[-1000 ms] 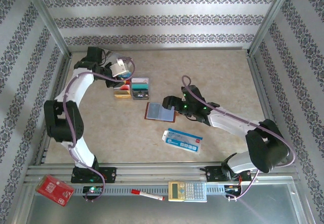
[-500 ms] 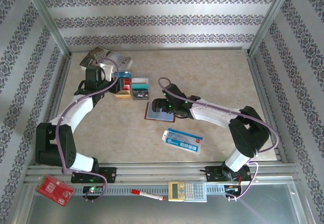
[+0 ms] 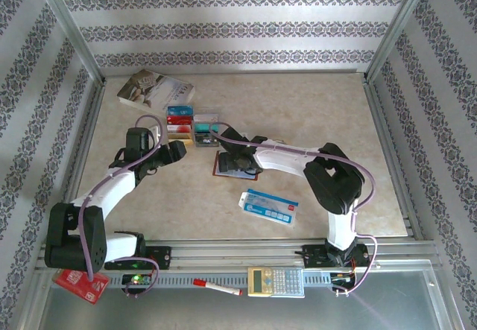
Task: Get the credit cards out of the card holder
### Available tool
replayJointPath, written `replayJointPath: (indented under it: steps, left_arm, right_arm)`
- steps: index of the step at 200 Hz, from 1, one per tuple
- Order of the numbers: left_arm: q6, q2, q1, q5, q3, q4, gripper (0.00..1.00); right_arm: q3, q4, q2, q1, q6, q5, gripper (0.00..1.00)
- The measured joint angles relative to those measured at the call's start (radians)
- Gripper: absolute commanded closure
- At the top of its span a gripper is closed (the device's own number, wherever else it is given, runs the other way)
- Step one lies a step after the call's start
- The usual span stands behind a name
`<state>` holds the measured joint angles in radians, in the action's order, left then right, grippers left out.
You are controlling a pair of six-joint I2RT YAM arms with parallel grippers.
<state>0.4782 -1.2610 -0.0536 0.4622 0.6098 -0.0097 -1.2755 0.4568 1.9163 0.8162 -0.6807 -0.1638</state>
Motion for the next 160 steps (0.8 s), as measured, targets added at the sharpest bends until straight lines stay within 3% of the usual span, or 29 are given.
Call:
replayJointPath:
  steps: [26, 60, 92, 120, 160]
  left_arm:
    - [0.043, 0.016, 0.000, 0.037, -0.025, 0.030, 0.18]
    - [0.092, 0.033, -0.002, 0.079, -0.040, 0.056, 0.19]
    - [0.127, 0.035, -0.025, 0.107, -0.040, 0.060, 0.20]
    - [0.155, 0.023, -0.069, 0.115, -0.038, 0.060, 0.35]
    - [0.195, -0.108, -0.168, 0.114, 0.019, 0.056, 0.47]
  right_arm:
    - [-0.006, 0.016, 0.027, 0.000, 0.000, 0.000, 0.11]
    - [-0.006, 0.023, 0.039, -0.001, 0.000, -0.003, 0.13]
    - [0.007, 0.007, 0.038, -0.014, 0.000, 0.013, 0.21]
    - [0.042, -0.029, 0.019, -0.028, 0.008, 0.026, 0.31]
    - [0.077, -0.061, -0.004, -0.046, 0.016, 0.053, 0.35]
